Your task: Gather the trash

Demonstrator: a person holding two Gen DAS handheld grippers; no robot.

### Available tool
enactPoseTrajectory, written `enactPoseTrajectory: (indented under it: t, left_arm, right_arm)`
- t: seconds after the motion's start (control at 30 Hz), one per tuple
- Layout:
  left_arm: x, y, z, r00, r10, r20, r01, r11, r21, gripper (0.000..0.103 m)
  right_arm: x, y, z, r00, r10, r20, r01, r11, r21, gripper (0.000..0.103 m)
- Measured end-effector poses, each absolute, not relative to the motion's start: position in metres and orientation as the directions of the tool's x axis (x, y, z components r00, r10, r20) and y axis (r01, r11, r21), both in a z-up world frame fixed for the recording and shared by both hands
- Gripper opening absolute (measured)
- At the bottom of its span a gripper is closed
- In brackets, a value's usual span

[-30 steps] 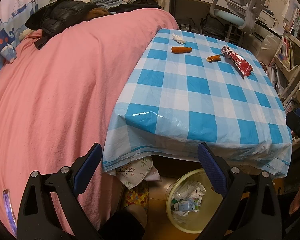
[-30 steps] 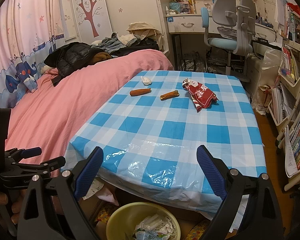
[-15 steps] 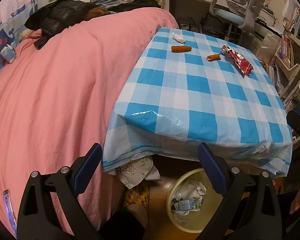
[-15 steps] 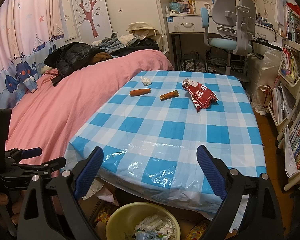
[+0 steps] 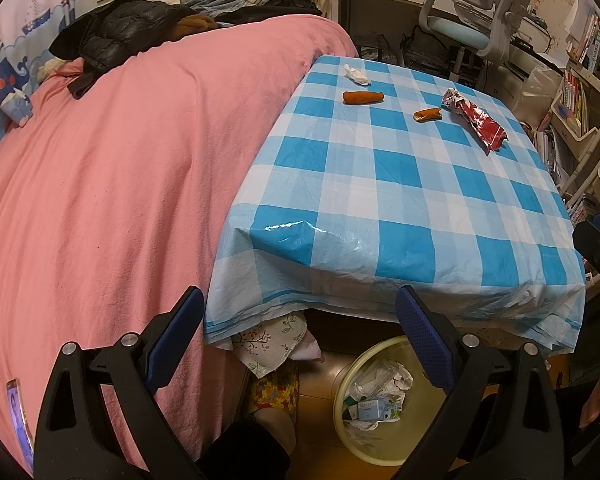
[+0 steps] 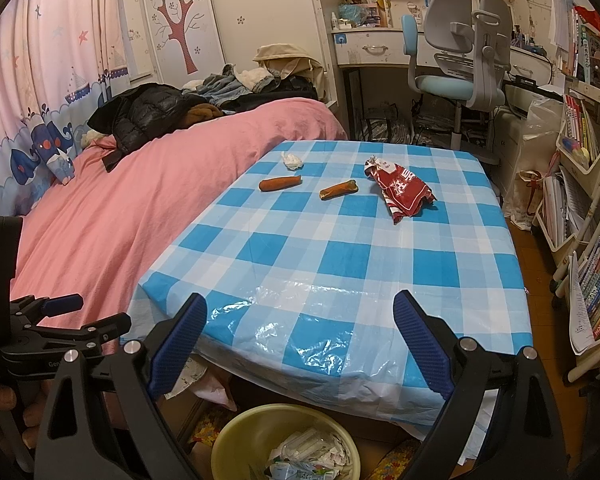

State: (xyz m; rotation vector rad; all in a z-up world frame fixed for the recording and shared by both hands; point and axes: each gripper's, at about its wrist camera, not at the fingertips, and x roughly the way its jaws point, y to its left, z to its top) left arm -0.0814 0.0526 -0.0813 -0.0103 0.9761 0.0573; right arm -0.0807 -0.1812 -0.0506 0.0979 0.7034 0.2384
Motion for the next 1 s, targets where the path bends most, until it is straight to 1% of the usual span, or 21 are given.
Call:
enactPoseTrajectory:
  t: [1.0]
  left_arm:
    - [-0.0805, 0.0512, -0.0817, 0.550, 0.051, -0.834, -0.051, 0.998, 0.028, 0.093]
  right_arm:
    - [-0.0806, -0.1798, -0.0508, 0.736, 0.249, -0.630, -0.185, 0.969, 0.166, 0.090]
